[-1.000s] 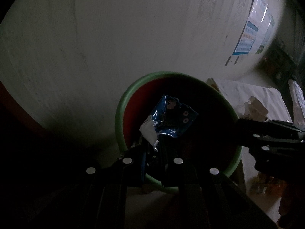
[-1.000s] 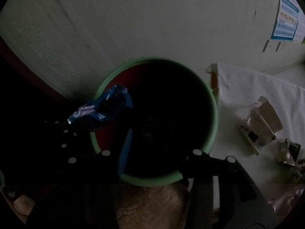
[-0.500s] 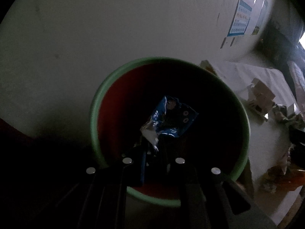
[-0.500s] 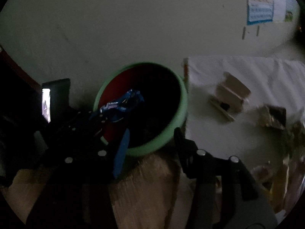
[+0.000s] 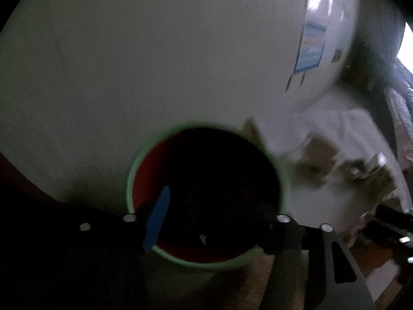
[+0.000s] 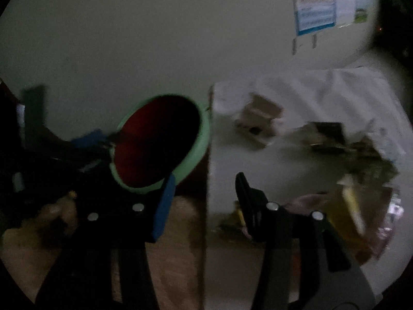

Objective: Collect trash
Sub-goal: 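Move both tools back above the remaining trash pile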

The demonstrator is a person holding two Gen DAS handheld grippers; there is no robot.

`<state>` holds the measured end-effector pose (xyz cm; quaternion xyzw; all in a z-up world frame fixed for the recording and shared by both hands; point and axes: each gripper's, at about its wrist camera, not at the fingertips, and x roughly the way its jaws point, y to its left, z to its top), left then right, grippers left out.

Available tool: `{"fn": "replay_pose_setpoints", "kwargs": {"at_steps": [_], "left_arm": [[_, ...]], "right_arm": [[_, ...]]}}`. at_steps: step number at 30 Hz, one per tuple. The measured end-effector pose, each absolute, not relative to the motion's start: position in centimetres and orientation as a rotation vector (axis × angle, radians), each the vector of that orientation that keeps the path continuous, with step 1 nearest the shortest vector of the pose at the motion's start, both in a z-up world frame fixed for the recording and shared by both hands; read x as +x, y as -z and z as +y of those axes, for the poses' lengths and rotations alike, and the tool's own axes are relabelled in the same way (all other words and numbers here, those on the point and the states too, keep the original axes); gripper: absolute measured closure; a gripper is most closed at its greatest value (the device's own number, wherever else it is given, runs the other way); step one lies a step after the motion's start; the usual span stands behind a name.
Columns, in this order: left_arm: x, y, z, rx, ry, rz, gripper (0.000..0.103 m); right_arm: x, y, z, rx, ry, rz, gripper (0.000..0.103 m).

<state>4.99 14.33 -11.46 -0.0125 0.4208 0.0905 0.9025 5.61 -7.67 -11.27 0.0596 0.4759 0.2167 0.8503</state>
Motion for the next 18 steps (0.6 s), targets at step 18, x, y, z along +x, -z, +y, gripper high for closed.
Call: {"fn": "replay_pose_setpoints", "kwargs": {"at_steps": [18], "left_arm": [[1.2, -0.2, -0.9, 0.109, 0.023, 0.603, 0.032]], "right_arm": [[0.7, 8.3, -22.6, 0.217, -0.127, 0.834, 0.043]]}}
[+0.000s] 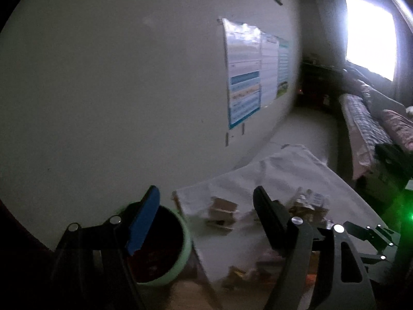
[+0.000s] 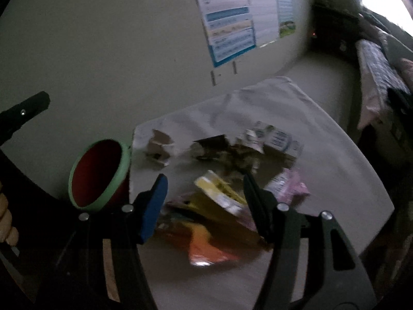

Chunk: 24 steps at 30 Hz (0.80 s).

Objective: Collect trash
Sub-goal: 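Move both tools back above the remaining trash pile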

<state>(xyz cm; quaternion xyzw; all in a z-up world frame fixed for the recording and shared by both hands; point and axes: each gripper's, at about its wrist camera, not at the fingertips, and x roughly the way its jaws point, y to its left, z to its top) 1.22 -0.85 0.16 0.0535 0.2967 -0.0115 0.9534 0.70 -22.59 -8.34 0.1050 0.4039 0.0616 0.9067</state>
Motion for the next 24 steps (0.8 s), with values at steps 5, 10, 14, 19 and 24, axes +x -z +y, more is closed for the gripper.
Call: {"fn": "replay_pose_setpoints", "kwargs": {"at_steps": [5, 10, 14, 19, 24], "left_arm": [[0.4, -0.6, -2.8, 0.134, 0.055, 0.593, 0.032], [-0.5, -0.7, -3.2, 0.146, 0.061, 0.588, 0.032], [-0.6, -1.0, -3.5, 0.154, 0.063, 0.588, 0.032], [-0.6, -1.2, -3.7, 0.155, 0.067, 0.588, 0.032], [0.0, 0.0, -3.5, 0.158, 0.061, 0.621, 0.032]], "right_arm": [[-0.1, 9.1, -24.5, 0.252, -0.093, 0.834, 0.040], [-0.4, 9.5, -25.5, 0.281, -0.082, 0.836, 0.040], [-0.6, 9.6, -25.7, 0.288, -0.080, 0.835, 0.040], [-0.6, 9.6, -25.9, 0.294, -0.076, 0.836, 0.037], [-0.5, 9.9, -26.4, 0.300, -0.062, 0.846, 0.036]]}}
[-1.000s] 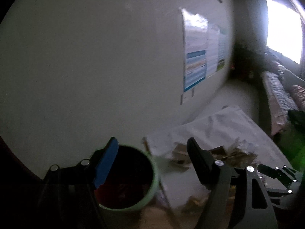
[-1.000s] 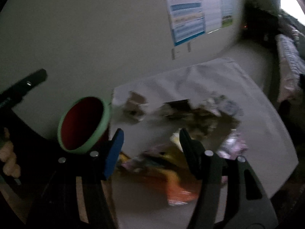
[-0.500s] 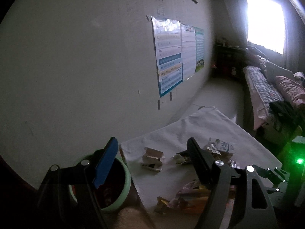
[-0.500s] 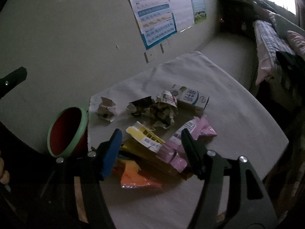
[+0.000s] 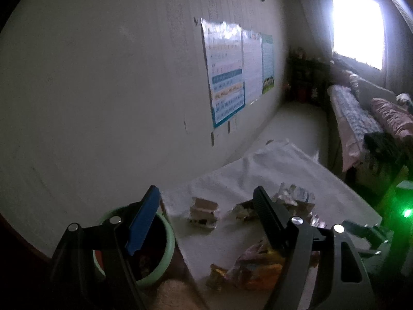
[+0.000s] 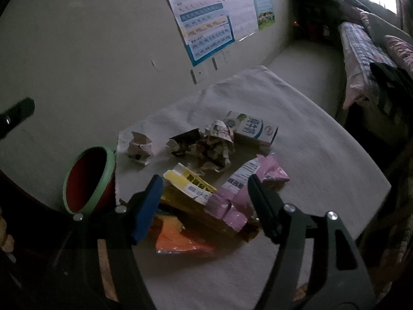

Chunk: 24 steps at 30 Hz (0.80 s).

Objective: Collect trash
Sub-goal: 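Move both tools back above the remaining trash pile, then grasp a yellow wrapper with the left tool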

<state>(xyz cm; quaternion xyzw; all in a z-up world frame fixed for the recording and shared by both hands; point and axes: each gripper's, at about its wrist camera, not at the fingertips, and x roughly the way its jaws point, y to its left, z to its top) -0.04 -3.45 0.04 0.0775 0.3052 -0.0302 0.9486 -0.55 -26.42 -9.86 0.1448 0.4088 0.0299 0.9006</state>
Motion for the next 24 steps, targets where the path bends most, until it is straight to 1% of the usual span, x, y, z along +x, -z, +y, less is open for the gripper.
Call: {"fn": "replay_pose_setpoints", "kwargs": {"at_steps": [6, 8, 11, 12, 17, 21, 24], "left_arm": [[0.6, 1.4, -3.0, 0.147, 0.085, 0.660, 0.032], [0.9, 2.5, -2.6, 0.143, 0.092, 0.680, 0.029], [1.4, 5.7, -1.8, 0.180, 0.085, 0.744, 0.028], [1.7, 7.5, -1.5, 0.202, 0.080, 0.786, 0.028], [2.3, 12.7, -0.9, 0.194, 0.099, 0.912, 0.028], [2.6, 14.9, 0.0, 0.162, 0.140, 0.988, 0.028], [2.8, 16.3, 1.5, 0.153, 0.131, 1.033, 0.030]], "right_arm": [[-0.5, 10.4, -27.4, 0.310, -0.034, 0.862, 0.036], [-0.5, 10.6, -27.9, 0.319, -0.019, 0.865, 0.035], [-0.6, 10.9, -28.6, 0.321, 0.006, 0.871, 0.031], [-0.6, 11.1, -29.0, 0.319, 0.018, 0.877, 0.029], [-0.9, 12.8, -30.7, 0.334, 0.065, 0.928, 0.029], [-1.4, 13.3, -31.3, 0.333, 0.082, 0.944, 0.029], [-1.7, 13.5, -31.9, 0.340, 0.097, 0.945, 0.026]]}}
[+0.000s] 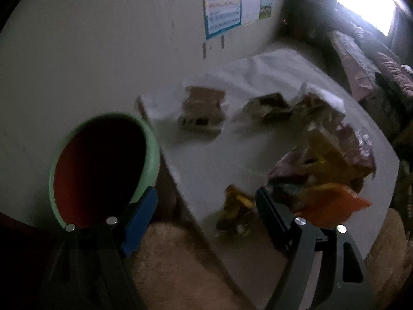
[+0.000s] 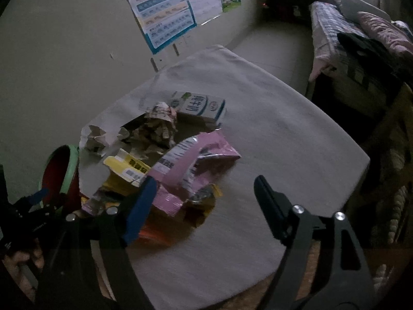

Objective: Collect trash
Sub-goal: 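Grasp a yellow wrapper with the left tool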

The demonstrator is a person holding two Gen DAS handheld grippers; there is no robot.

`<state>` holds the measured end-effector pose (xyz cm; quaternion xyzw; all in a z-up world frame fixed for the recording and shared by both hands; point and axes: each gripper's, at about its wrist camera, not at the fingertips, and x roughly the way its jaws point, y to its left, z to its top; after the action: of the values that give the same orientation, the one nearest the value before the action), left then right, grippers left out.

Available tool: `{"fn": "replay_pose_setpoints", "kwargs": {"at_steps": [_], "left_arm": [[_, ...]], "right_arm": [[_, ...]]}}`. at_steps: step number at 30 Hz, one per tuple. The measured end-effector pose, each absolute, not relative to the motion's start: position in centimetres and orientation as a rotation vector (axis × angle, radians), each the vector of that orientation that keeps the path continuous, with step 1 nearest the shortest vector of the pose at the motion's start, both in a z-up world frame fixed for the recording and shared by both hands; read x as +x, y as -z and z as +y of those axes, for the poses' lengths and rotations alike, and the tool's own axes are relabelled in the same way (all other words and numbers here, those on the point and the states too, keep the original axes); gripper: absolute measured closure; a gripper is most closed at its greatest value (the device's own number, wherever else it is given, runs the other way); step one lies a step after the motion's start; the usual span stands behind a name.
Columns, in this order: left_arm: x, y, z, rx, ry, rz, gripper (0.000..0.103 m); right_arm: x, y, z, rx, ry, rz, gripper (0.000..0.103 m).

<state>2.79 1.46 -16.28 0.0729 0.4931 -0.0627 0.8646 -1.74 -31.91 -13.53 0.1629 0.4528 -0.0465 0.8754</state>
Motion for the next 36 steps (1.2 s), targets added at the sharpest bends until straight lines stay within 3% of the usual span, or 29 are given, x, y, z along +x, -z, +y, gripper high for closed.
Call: {"fn": "replay_pose_setpoints", "kwargs": {"at_steps": [4, 21, 29, 36], "left_arm": [[3.0, 18.1, 2.4, 0.140, 0.143, 1.107, 0.038], [3.9, 20.5, -1.5, 0.110, 0.290, 1.224, 0.041], [4.0, 21.6, -0.2, 0.037, 0.279, 1.264, 0.089], [3.4, 20.0, 1.5, 0.004, 0.267, 1.217, 0.095]], "right_arm": [[-1.7, 14.2, -32.2, 0.369, 0.092, 0.963, 0.026], [-1.6, 14.4, -31.4, 0.363, 0.065, 0.971, 0.026], [-1.5, 14.5, -31.4, 0.370, 0.061, 0.973, 0.026], [-1.6, 14.5, -31.8, 0.386, 0.069, 0.971, 0.026]]}}
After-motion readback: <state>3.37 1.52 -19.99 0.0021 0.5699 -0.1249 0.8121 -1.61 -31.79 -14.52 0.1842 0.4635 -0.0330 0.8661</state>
